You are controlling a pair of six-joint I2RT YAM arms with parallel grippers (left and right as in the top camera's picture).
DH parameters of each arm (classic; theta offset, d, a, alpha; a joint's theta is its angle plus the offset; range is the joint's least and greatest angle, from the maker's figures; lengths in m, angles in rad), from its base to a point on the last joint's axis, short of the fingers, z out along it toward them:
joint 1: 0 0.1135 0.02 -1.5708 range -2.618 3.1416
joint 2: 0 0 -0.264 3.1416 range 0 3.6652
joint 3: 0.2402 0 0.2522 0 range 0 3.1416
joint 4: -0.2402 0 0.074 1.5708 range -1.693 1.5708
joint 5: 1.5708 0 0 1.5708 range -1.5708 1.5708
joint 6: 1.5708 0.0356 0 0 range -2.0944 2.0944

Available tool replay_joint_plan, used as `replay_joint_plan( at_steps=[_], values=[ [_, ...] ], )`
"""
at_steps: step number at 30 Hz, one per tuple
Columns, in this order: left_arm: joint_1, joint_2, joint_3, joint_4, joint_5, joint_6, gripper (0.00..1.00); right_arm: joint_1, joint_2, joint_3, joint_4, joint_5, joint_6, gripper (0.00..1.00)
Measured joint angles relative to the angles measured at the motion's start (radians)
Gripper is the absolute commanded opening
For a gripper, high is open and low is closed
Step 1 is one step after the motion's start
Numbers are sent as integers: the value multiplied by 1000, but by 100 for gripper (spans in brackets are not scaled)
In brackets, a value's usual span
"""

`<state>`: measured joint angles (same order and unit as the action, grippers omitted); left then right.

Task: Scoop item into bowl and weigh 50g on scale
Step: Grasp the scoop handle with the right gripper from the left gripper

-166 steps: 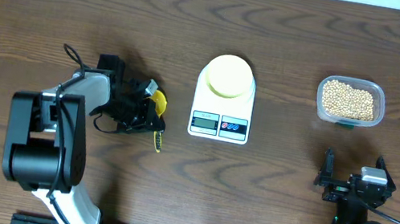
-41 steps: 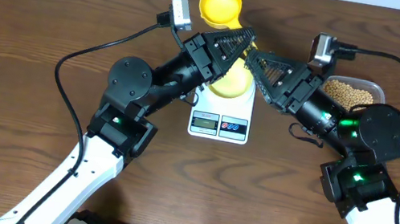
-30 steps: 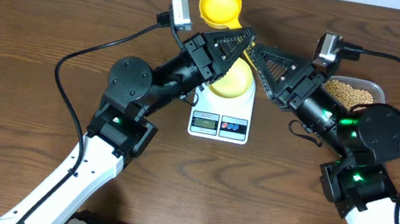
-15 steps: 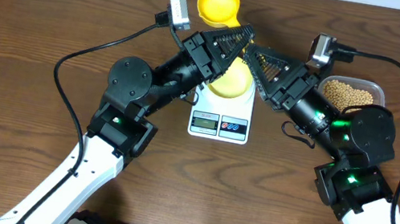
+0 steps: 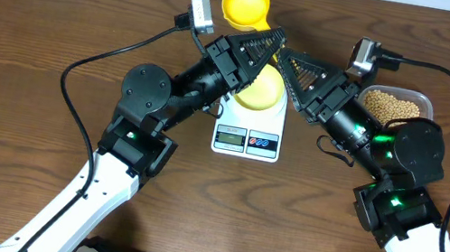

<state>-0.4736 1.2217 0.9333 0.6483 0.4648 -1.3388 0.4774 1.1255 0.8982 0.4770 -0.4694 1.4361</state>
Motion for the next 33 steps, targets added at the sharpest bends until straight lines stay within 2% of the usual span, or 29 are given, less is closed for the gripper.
replay_joint_plan(
  at_steps=[4,17,21,28,31,33],
  values=[
    [0,0,0,0,0,0,7,0,0,0,0,0,0,20],
    [0,0,0,0,4,0,7,0,0,0,-1,2,0,18],
    [0,0,0,1,5,0,7,0,0,0,-1,3,-5,13],
    [0,0,0,5,9,0,7,0,0,0,-3,3,-15,11],
    [0,0,0,5,12,0,7,0,0,0,-5,3,-21,2],
    [0,0,0,8,15,0,7,0,0,0,-10,3,-32,1]
  ],
)
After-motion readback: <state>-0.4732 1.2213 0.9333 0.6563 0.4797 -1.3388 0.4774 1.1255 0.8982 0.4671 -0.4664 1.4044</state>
